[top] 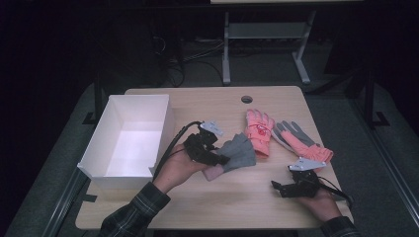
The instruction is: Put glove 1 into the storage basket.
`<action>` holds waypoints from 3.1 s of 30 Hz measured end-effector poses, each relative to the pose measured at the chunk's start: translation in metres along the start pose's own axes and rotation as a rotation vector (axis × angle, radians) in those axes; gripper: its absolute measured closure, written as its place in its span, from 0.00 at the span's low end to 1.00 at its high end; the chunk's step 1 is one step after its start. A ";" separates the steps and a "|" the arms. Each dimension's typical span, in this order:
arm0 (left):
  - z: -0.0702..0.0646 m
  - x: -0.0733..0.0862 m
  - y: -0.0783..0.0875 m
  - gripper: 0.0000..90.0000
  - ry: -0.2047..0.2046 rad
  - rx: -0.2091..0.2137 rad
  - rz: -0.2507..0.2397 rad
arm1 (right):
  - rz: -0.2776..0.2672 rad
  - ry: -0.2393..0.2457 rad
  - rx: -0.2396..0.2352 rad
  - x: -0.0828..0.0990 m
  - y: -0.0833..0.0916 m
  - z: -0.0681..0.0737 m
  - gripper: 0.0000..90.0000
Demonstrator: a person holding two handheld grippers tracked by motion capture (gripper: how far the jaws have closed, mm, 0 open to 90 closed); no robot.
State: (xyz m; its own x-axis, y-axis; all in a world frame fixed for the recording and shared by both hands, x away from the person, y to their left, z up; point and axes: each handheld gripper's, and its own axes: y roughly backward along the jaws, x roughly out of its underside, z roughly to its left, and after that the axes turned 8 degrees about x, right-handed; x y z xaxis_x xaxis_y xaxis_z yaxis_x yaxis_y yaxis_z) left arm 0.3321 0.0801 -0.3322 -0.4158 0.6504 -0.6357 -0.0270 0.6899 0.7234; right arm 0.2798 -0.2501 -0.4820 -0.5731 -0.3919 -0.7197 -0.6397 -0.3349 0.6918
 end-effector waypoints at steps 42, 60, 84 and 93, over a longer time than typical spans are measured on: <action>0.061 0.022 0.153 0.73 0.157 -0.279 -0.200 | 0.001 0.000 -0.001 0.000 0.000 0.000 0.12; 0.098 0.089 0.182 0.73 0.338 -0.412 -0.232 | 0.007 0.013 -0.016 0.000 -0.001 0.000 0.08; 0.151 0.157 0.139 0.72 0.540 -0.547 -0.200 | 0.008 0.013 -0.017 -0.001 -0.001 0.000 0.08; 0.171 0.179 0.125 0.71 0.615 -0.585 -0.170 | 0.008 0.013 -0.017 0.000 -0.001 0.000 0.08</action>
State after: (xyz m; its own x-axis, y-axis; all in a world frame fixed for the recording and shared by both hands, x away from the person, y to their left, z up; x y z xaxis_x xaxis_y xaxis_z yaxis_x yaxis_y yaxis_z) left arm 0.4100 0.3375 -0.4017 -0.7770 0.1493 -0.6115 -0.5267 0.3777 0.7615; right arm 0.2804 -0.2494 -0.4822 -0.5710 -0.4059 -0.7136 -0.6265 -0.3463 0.6983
